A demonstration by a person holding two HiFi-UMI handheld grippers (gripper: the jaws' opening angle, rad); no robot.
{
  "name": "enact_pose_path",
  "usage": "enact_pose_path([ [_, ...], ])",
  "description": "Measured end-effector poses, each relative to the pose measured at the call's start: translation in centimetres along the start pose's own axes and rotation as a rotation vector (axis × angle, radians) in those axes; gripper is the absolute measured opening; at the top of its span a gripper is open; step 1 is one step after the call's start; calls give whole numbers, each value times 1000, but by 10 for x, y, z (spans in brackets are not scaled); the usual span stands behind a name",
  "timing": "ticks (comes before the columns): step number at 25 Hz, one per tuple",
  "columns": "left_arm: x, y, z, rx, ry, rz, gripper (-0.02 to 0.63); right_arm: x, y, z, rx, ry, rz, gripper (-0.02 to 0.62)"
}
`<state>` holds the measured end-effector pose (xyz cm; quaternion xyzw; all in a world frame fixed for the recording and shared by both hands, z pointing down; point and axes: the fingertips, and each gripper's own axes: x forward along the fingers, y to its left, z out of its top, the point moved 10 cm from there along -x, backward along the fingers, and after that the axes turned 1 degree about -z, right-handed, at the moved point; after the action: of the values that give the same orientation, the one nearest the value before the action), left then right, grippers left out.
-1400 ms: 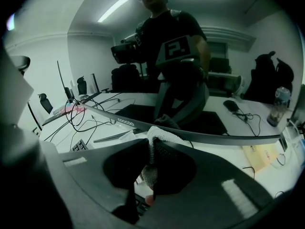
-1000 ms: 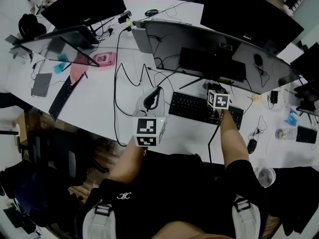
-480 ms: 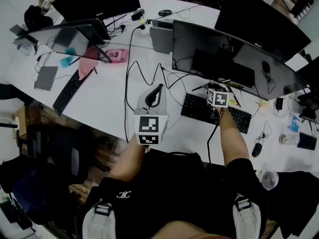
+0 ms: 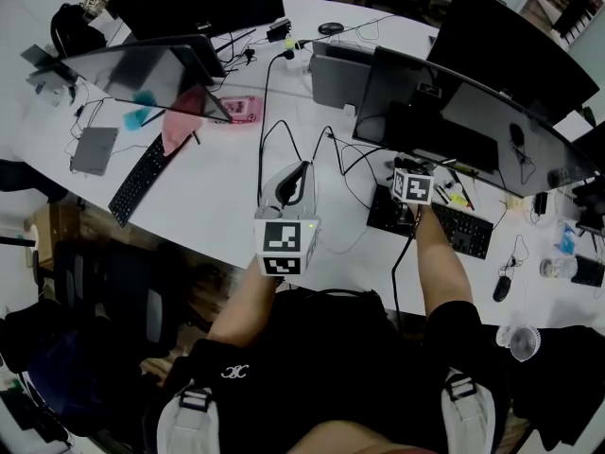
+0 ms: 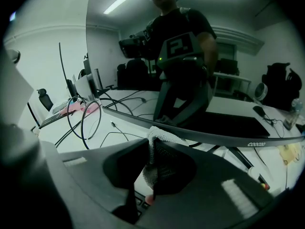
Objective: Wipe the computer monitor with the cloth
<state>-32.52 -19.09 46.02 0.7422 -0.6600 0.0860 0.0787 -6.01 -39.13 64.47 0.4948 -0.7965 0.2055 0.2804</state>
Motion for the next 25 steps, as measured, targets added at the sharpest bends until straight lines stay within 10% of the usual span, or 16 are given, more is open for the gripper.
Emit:
enact_pose_path([
  [25,-15,102,-18,-5,-11,-5,51,30,127,35,4,-45,56,32],
])
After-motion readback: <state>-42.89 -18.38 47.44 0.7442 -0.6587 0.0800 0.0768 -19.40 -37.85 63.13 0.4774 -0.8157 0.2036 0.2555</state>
